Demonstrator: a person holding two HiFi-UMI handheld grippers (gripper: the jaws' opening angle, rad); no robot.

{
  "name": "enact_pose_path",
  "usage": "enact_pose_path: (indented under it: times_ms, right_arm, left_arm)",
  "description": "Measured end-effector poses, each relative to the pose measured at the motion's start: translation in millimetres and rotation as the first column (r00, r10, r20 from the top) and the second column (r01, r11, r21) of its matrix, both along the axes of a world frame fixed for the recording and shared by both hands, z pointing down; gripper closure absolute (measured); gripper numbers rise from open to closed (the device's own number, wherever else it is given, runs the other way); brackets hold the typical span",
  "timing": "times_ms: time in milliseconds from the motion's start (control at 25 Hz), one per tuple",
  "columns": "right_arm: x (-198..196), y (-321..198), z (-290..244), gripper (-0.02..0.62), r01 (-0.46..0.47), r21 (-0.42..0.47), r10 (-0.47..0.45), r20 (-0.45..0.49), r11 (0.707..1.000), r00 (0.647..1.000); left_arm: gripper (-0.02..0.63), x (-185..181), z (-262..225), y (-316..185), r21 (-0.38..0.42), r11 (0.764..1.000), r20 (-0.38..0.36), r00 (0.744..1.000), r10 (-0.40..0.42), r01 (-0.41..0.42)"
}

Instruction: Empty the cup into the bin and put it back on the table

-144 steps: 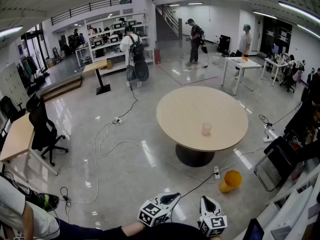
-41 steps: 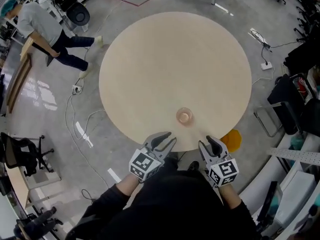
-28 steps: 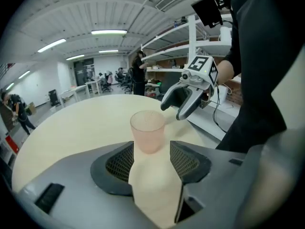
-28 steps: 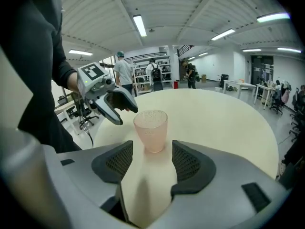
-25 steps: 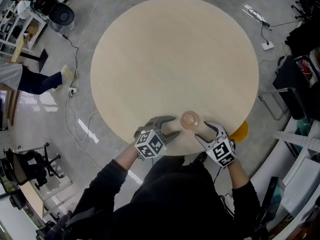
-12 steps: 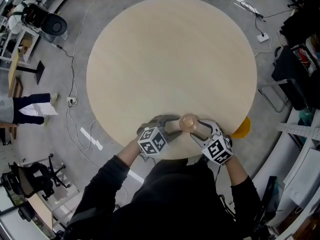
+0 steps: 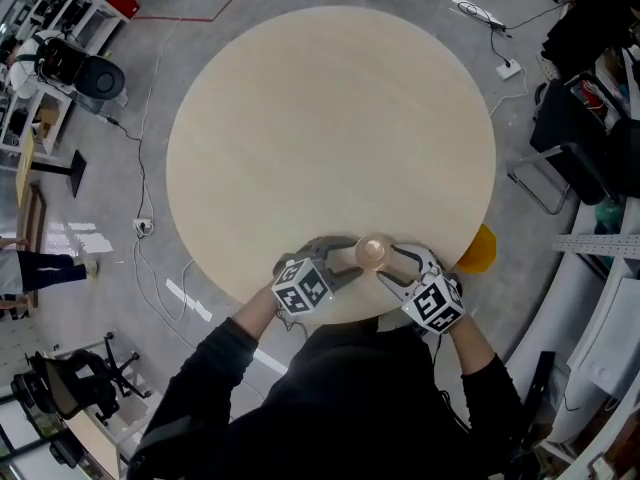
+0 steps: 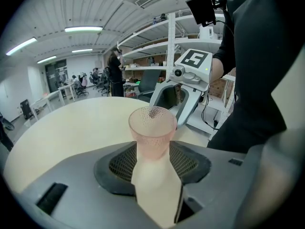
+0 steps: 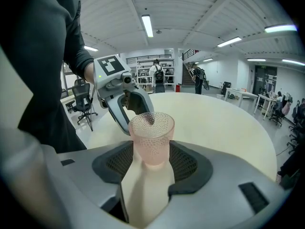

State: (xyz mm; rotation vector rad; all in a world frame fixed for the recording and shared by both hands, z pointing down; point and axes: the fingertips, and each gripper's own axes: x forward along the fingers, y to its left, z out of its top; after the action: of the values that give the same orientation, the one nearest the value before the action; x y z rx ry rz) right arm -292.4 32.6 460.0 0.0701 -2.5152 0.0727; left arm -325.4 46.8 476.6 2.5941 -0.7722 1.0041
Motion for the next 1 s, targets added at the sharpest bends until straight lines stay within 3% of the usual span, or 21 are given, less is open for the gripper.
enact_pose_path:
  times_ms: [280, 600, 1000]
  right_arm:
    - [54.9, -3.0, -25.8, 0.351, -0.074, 0.028, 0.073, 0.023, 0.997, 0.997]
    - [148.2, 7.2, -71.8, 0.35, -0.182, 0.01, 0.18, 0.105, 0.983, 0.978]
    - [280.4, 29.9, -129.7, 0.35, -0.329, -0.093, 0.341, 0.271, 0.94, 0.9]
  left_arm:
    - [0.377, 54.5, -24.4, -5.6, 0.036, 0.998, -0.044, 0.997, 0.056, -0.054]
    - [0.377, 148.1, -71.6, 0.8, 0.077, 0.99, -0.139, 0.982, 0.131, -0.121]
    - [0.377, 278.9, -136.9, 19.3, 0.115, 0.978, -0.303, 0.932, 0.2, -0.173]
